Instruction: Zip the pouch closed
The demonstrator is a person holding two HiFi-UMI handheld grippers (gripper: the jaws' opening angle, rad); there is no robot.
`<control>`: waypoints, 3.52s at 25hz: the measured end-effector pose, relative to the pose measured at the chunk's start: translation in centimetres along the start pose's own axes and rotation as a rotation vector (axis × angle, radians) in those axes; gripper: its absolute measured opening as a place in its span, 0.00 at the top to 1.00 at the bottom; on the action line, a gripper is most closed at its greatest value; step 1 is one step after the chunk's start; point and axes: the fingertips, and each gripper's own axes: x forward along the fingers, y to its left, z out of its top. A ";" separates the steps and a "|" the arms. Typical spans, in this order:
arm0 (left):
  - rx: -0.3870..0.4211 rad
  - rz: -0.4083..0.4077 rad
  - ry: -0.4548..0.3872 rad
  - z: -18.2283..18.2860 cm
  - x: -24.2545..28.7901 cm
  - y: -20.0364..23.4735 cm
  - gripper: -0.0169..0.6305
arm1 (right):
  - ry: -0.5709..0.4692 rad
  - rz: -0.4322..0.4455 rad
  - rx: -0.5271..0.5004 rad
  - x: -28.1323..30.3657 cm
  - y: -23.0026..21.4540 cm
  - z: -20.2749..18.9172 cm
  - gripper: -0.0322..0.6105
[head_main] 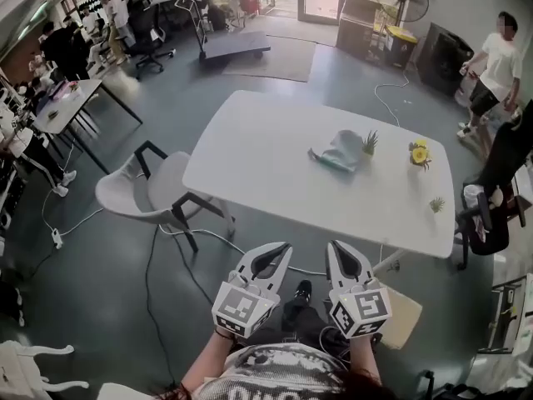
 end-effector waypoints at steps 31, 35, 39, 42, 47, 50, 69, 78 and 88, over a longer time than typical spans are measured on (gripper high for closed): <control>0.021 0.073 0.077 2.9 19.4 5.0 0.95 | 0.040 0.092 0.096 11.2 -15.4 2.7 0.96; 0.024 0.053 0.096 2.5 20.8 6.9 0.95 | 0.046 0.061 0.108 12.8 -16.1 2.6 0.96; 0.013 0.026 0.115 1.7 22.4 9.9 0.95 | 0.059 0.026 0.125 15.4 -16.7 2.3 0.96; 0.007 -0.007 0.144 0.9 23.5 12.2 0.95 | 0.071 -0.002 0.140 17.5 -16.8 2.1 0.96; -0.003 -0.087 0.185 -0.8 25.2 15.9 0.95 | 0.111 -0.053 0.171 21.2 -16.5 0.5 0.96; 0.010 -0.140 0.219 -2.3 27.0 18.4 0.95 | 0.140 -0.092 0.178 23.9 -16.8 -0.5 0.96; 0.245 -0.645 0.543 -16.3 38.8 23.2 0.79 | 0.359 -0.154 0.277 32.1 -18.1 -9.5 0.94; 0.079 -0.775 0.660 -19.3 42.7 23.2 0.73 | 0.385 -0.191 0.358 32.8 -18.9 -11.3 0.94; 0.182 -0.939 0.767 -20.3 42.1 22.2 0.89 | 0.387 -0.232 0.391 32.2 -19.7 -11.8 0.94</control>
